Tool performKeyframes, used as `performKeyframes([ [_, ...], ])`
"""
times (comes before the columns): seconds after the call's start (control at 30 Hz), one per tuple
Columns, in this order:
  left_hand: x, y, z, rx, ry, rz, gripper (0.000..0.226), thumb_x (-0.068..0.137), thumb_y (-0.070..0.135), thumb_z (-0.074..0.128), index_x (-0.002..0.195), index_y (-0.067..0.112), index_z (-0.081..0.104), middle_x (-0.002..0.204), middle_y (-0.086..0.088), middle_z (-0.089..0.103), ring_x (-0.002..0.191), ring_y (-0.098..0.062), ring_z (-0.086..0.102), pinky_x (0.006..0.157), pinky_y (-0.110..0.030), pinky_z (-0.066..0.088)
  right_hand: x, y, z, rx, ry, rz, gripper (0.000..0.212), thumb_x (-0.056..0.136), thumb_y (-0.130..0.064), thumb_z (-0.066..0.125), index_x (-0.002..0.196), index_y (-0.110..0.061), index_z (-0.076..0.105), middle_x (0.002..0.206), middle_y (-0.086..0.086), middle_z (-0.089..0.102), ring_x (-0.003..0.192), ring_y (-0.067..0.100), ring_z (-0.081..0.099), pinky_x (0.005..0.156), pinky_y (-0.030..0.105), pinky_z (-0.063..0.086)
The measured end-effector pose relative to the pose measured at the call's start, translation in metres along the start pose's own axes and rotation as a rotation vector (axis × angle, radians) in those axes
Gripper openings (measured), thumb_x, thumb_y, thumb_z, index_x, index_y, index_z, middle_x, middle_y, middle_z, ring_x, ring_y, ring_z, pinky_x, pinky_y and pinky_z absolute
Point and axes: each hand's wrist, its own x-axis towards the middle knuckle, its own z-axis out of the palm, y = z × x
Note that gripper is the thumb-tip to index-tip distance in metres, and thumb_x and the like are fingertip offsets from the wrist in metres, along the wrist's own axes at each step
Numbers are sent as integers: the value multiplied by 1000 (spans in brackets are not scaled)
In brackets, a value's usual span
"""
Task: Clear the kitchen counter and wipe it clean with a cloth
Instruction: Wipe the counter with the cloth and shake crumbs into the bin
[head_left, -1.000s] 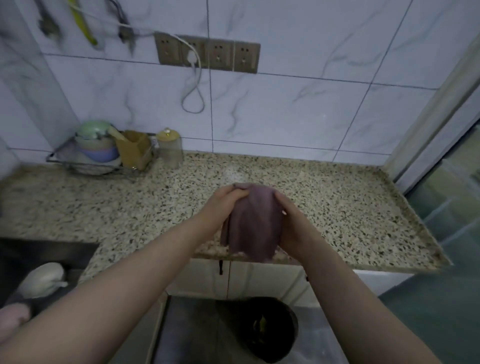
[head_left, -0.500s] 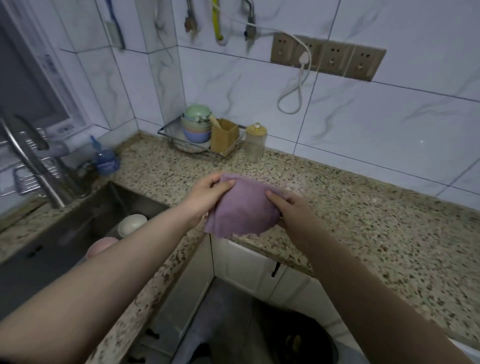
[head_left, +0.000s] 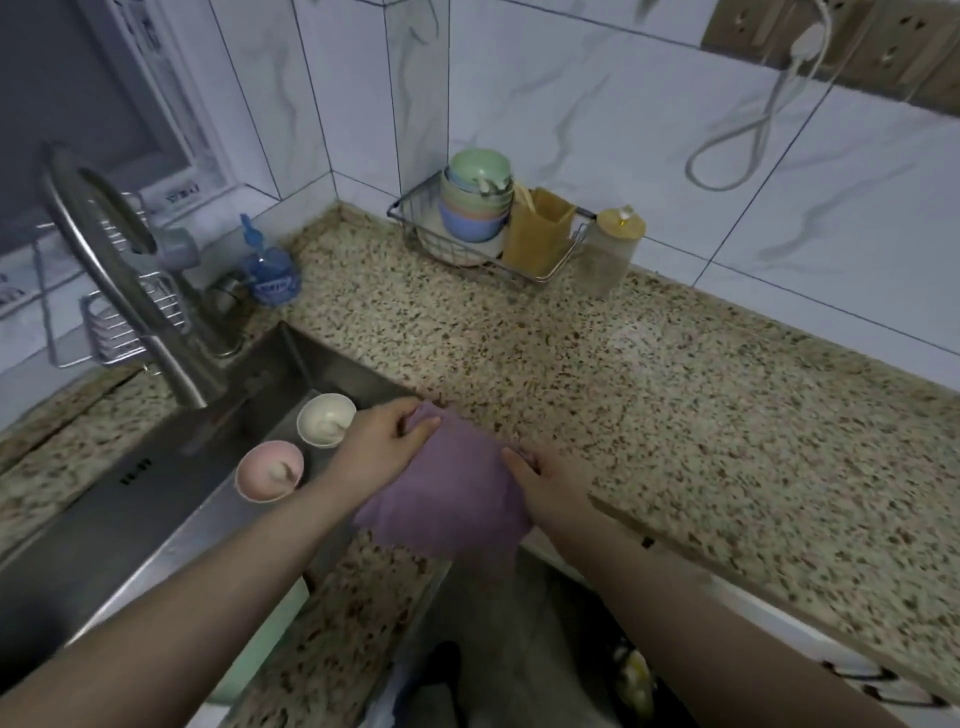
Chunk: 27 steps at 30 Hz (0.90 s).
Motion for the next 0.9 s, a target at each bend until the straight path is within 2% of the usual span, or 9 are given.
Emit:
performKeyframes([
  [0.07,21,-22,8,21,-1,-20,22,91,35,62,94,14,66,81,-5,68,79,-19,63,77,-39,50,25,2,12,-18,12,56,25,100,-21,55,110,-6,73,99,7,73,88,16,64,67,19,49],
  [0.13,42,-41,25,72,34,-61,31,91,33,63,118,19,63,114,-3,68,108,-21,62,95,-39,48,56,5,20,-81,25,169,26,99,-23,57,117,-9,67,112,12,71,96,19,64,79,25,54],
  [0.2,52,-53,51,315,24,42,49,93,33,56,139,17,49,144,-5,49,139,-26,39,114,-43,32,77,10,23,-203,-6,365,34,94,-32,61,122,-12,56,117,13,65,107,28,63,90,42,56],
  [0.3,53,-72,95,521,-156,244,61,97,40,39,152,15,29,161,-3,24,151,-24,12,122,-43,12,95,28,38,-357,63,464,49,85,-32,68,120,-2,50,114,16,63,106,32,63,89,45,57],
  [0.43,41,-96,127,540,-278,344,72,95,54,25,157,17,13,165,-3,6,152,-22,-3,123,-44,7,95,55,57,-228,92,465,56,86,-29,69,123,-3,35,102,10,60,97,27,64,85,43,55],
  [0.53,41,-104,131,514,-268,378,74,96,55,28,157,18,10,165,-4,4,152,-22,-1,123,-46,11,96,68,70,17,204,541,39,86,-24,71,112,-3,49,103,19,65,96,33,67,83,54,58],
  [0.6,43,-108,134,491,-264,410,73,97,55,26,157,17,9,165,-4,5,152,-24,0,123,-47,11,96,75,76,90,250,582,28,86,-25,72,100,-2,62,98,22,70,92,35,70,79,56,59],
  [0.77,43,-111,136,483,-266,448,73,97,56,20,157,16,11,165,-4,6,152,-24,1,123,-47,9,90,78,81,253,289,695,43,84,-38,76,109,-9,56,103,13,69,95,30,69,79,50,61],
  [0.9,42,-106,131,494,-276,446,73,97,54,28,156,13,15,165,-6,9,152,-25,1,122,-49,12,84,74,78,394,319,692,21,88,-26,73,95,-11,59,103,15,68,96,30,69,83,50,60],
])
